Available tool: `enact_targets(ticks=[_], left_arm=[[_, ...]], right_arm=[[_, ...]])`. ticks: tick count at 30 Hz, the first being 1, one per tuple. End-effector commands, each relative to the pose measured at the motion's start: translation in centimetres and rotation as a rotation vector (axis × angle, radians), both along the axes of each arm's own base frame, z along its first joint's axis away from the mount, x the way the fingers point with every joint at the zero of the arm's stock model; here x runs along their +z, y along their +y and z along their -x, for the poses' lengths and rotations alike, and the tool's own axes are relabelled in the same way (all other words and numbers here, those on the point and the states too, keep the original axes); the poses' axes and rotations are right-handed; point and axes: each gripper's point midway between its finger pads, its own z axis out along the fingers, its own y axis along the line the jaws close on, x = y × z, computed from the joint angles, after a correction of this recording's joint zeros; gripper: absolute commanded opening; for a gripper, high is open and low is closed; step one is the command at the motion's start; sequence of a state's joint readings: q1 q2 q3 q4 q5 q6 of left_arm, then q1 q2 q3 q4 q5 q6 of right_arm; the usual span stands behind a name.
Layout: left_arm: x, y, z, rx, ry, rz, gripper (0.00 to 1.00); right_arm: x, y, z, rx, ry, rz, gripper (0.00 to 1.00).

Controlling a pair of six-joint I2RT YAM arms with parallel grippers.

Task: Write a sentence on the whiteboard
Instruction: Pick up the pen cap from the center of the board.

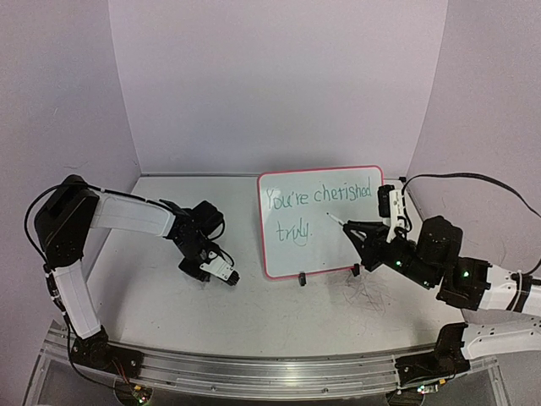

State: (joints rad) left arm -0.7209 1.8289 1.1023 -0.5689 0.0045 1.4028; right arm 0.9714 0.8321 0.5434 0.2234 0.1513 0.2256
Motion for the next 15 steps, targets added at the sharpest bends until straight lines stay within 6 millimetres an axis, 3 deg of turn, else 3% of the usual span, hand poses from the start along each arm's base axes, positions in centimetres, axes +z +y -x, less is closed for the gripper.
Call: enact_targets(ticks=[1,6,15], left_arm=[[-0.7,1.0,0.3,0.073,0.073,-0.035,0.43],[-0.6,1.5,0.3,0.180,0.117,-0.016,0.26],[0.2,0.5,0.5,0.423,0.240,0.049,0.30]], right_arm=[[2.2,-0.4,0.3,-0.006,-0.042,-0.067,0.00],[2.1,-0.5,0.2,-0.011,-0.041,-0.068,0.00],[1.9,-0.2,0.2,-0.002,-0.038,-0.066,0.00]])
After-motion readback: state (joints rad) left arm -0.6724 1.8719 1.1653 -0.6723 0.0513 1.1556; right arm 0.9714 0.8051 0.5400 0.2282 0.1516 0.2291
